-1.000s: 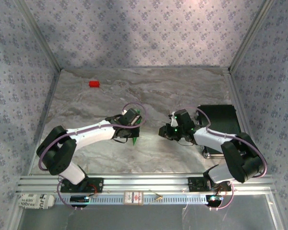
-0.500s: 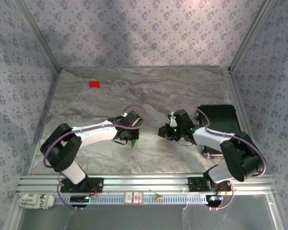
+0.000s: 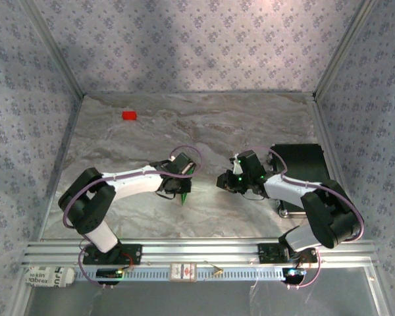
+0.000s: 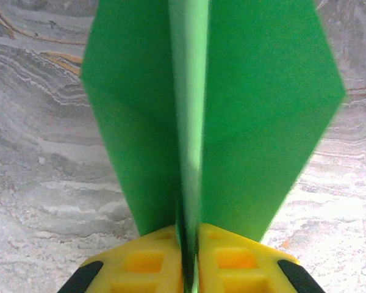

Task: Fold a paper plane with a square sheet of paper (pick it up from the middle)
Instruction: Turn over a paper plane at the center of the table.

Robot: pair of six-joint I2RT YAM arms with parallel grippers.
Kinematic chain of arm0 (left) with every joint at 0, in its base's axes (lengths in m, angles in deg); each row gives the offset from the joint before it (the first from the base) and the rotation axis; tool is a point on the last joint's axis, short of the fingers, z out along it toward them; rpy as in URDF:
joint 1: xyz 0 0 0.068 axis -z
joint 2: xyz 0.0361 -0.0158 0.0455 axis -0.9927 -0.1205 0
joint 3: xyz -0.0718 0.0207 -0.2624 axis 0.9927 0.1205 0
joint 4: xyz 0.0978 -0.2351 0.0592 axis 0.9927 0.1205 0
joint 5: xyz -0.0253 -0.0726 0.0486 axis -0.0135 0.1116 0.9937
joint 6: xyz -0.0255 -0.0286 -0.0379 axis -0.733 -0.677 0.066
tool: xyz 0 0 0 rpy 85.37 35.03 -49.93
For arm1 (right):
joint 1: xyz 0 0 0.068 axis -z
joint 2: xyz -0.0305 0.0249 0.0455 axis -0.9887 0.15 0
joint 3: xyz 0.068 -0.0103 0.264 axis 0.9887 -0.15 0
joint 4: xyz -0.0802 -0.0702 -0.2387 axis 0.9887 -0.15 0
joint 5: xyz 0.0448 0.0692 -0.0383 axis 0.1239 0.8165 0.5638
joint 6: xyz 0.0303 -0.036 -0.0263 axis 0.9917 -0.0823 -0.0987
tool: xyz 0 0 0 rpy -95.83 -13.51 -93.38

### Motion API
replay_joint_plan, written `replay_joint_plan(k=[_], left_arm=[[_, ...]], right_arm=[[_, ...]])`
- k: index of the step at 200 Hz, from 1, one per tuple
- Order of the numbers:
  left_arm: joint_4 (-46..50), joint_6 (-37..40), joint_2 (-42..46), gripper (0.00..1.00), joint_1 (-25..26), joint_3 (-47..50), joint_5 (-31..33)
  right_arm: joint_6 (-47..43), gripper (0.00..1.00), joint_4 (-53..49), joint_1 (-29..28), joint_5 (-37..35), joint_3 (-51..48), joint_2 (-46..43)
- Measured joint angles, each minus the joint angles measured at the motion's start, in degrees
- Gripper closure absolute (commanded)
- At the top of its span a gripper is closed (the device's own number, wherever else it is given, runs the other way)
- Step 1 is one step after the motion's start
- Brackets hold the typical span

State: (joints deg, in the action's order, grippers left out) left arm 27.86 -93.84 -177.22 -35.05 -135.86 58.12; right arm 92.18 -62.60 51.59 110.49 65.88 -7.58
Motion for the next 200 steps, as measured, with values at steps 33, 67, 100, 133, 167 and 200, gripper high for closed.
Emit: replay_joint_plan(k=[33, 67, 100, 133, 167, 200], left_arm=[[0.0, 0.2, -0.1, 0.87, 0.1, 0.0, -0.4], [0.0, 0.2, -1.1, 0.87, 0.5, 0.0, -0.4], [0.1, 0.2, -2.0, 0.87, 0.9, -0.1, -0.4], [0.3, 0.2, -2.8, 0.87, 1.2, -1.0, -0.4], [1.6, 0.2, -4.1, 0.87, 1.4, -2.7, -0.2], [3.6, 0.2, -5.5, 0.85, 2.3, -4.7, 1.2]], right_arm=[[0.0, 0.83, 0.0, 0.0, 0.0, 0.0, 0.0], [0.0, 0.83, 0.0, 0.0, 0.0, 0.0, 0.0], [0.0, 0.83, 0.0, 0.0, 0.0, 0.0, 0.0], [0.0, 0.83, 0.0, 0.0, 0.0, 0.0, 0.0], [0.0, 0.83, 0.0, 0.0, 0.0, 0.0, 0.0], [0.0, 0.83, 0.0, 0.0, 0.0, 0.0, 0.0]])
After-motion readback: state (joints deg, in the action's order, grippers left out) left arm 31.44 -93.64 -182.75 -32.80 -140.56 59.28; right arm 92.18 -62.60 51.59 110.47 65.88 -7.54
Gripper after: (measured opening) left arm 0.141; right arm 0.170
